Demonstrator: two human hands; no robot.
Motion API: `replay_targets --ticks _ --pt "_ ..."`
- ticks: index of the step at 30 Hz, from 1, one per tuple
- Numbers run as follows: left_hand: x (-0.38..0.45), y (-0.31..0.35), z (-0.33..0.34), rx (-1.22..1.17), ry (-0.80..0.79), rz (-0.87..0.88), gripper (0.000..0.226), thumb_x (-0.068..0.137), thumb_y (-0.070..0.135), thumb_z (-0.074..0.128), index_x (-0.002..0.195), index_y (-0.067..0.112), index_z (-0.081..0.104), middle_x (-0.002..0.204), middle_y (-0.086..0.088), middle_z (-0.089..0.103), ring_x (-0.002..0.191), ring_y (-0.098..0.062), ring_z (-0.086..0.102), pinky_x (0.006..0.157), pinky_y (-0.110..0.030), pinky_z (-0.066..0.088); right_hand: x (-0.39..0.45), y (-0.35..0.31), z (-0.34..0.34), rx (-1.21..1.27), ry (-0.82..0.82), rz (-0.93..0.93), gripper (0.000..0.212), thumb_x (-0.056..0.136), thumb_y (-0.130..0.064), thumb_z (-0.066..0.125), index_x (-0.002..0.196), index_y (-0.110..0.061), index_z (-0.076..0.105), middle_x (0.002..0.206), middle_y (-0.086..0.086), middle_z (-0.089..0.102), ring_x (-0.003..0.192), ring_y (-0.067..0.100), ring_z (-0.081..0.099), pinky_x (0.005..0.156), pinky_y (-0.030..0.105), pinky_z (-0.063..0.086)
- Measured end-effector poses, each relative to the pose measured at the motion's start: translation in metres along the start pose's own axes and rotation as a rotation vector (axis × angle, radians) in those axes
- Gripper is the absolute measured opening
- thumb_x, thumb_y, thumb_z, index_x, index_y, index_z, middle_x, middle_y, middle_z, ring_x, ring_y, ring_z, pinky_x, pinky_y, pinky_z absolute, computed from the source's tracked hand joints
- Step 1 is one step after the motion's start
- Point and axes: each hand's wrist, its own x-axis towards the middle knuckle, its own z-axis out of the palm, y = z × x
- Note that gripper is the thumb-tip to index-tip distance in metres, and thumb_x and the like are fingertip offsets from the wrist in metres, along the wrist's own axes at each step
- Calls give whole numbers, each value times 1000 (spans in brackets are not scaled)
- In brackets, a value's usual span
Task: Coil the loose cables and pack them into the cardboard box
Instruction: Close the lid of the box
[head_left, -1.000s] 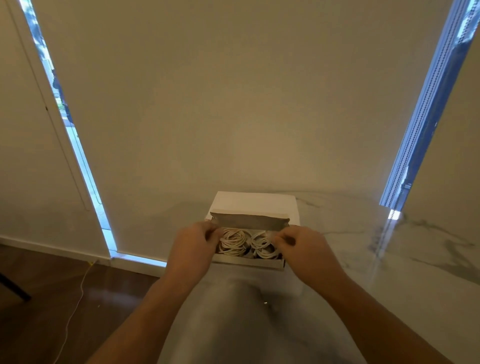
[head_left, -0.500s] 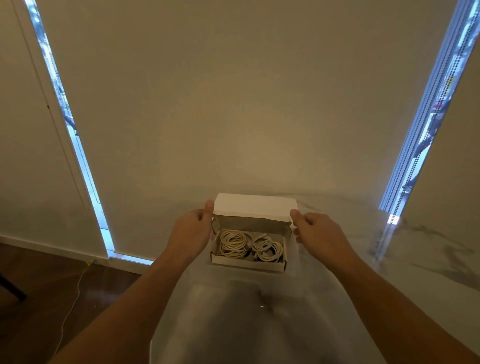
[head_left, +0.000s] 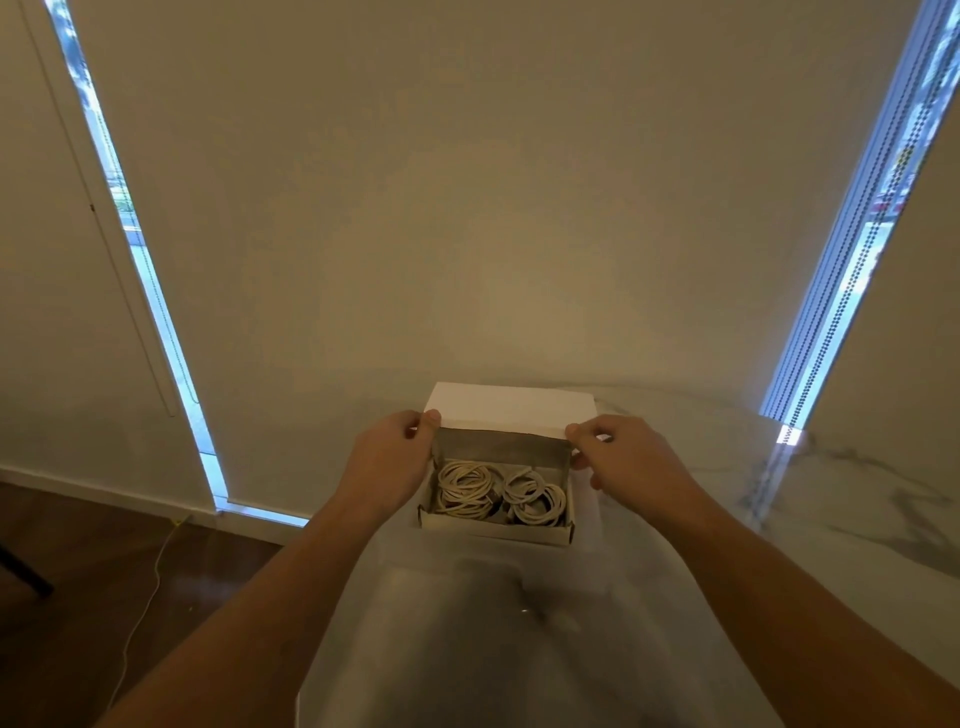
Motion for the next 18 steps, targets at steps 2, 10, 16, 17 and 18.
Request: replay_targets --ticks 2,10,16,17,18 --pt "-2 0 -2 -14 -4 -15 36 99 46 42 114 27 67 94 5 73 89 -12 68 86 -36 54 -2 0 -1 -16 -20 -16 26 94 -47 52 105 -29 67 96 -4 71 78 12 66 80 36 57" --pt "-13 4 -10 127 -90 1 28 96 26 48 102 16 73 94 -4 72 80 -18 67 74 -33 53 -14 -1 -5 -146 -211 -37 24 90 -32 60 113 -30 66 99 -3 67 76 10 64 66 22 52" --pt "-18 9 -14 226 -221 28 22 91 35 64 97 16 73 94 0 71 83 -12 65 72 -24 50 -20 -5 -1 -283 -256 -45 26 88 -30 68 113 -26 65 104 -2 64 86 14 62 78 26 54" --pt "-19 10 -14 243 -248 22 25 88 39 69 97 16 71 94 1 69 84 -12 64 72 -24 49 -21 -7 0 -321 -256 -49 28 87 -30 69 114 -27 65 106 -2 64 89 14 61 84 28 53" --pt "-19 11 -13 267 -267 11 30 84 42 74 99 16 69 96 1 67 85 -13 63 75 -25 49 -21 -8 1 -363 -260 -54 30 86 -32 70 115 -27 64 107 -2 64 91 14 61 87 29 52"
